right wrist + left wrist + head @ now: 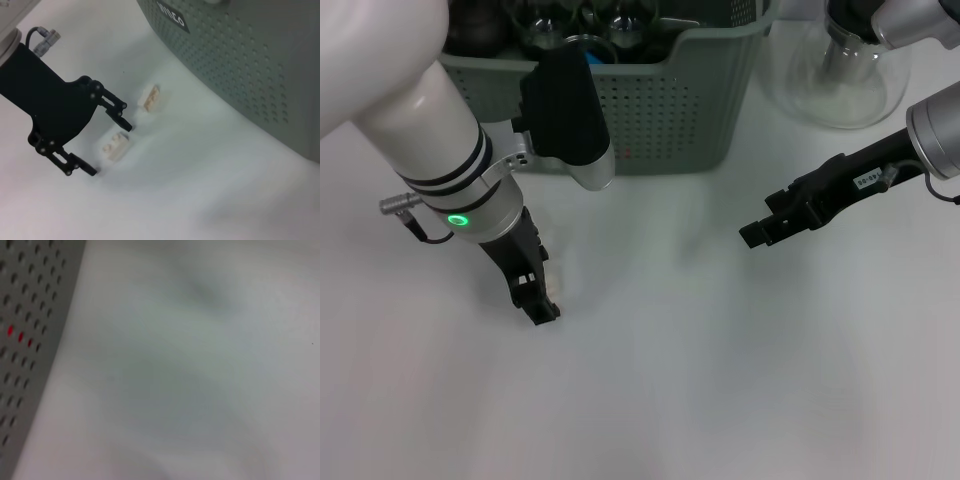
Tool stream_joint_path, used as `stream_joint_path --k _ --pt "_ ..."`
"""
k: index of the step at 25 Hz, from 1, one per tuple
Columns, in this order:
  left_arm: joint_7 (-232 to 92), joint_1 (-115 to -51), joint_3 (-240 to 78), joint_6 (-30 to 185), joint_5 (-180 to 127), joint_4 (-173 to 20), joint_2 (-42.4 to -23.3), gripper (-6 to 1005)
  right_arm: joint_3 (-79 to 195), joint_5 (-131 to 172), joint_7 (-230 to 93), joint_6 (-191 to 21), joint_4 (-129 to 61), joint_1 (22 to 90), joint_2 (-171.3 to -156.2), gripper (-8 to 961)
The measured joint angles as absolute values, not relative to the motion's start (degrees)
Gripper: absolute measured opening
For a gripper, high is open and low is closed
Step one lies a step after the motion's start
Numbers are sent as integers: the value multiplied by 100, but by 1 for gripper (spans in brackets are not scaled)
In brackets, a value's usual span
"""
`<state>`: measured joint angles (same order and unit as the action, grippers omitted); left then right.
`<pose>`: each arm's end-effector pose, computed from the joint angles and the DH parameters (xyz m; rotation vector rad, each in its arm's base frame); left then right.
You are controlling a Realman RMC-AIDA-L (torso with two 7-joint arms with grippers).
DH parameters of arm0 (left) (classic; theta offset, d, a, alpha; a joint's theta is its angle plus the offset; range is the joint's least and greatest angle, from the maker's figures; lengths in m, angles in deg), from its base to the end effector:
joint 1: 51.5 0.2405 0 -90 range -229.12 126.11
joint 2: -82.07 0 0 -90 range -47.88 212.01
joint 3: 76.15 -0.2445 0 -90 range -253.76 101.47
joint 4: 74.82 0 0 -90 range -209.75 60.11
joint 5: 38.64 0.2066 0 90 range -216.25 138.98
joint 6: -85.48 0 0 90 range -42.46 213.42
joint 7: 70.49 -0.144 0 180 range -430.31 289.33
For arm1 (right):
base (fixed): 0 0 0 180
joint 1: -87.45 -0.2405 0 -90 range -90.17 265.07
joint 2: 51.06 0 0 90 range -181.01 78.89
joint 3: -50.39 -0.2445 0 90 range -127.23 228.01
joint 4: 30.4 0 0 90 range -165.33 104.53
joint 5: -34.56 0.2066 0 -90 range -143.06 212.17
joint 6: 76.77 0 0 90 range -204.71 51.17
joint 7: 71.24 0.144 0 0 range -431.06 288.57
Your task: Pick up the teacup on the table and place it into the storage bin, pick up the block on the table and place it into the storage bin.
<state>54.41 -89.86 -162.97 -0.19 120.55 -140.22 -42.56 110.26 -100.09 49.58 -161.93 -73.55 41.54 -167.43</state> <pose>-0.1861 0.3315 -0.0547 -2.8206 -0.3392 0.9020 0.1954 0.3698 -0.0145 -2.8841 1.0034 -0.1217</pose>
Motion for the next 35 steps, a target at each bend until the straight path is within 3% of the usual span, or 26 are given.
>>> stream_joint_path --k 9,14,23,30,35 --pt "5711 -8999 -16433 47 12121 -14046 -4256 656 11025 -10009 4948 -16209 -7355 4166 -16743 777" --pt "5826 -8978 -16445 -59 12046 -14200 -4259 422 11024 -10009 4950 -16238 -7355 4166 -16743 777" --pt "6214 -8725 -15329 -1410 10837 -15893 -4249 398 11024 -10009 4952 -16264 -7391 4173 -16741 778" --pt "6504 -9371 -12992 -2369 8845 -16666 -4171 397 11024 -10008 4949 -16272 -7402 4145 -16728 777" --pt "6728 -10010 -12662 -1266 8977 -16378 -3837 398 11030 -10009 4949 -16293 -7404 4091 -16726 778"
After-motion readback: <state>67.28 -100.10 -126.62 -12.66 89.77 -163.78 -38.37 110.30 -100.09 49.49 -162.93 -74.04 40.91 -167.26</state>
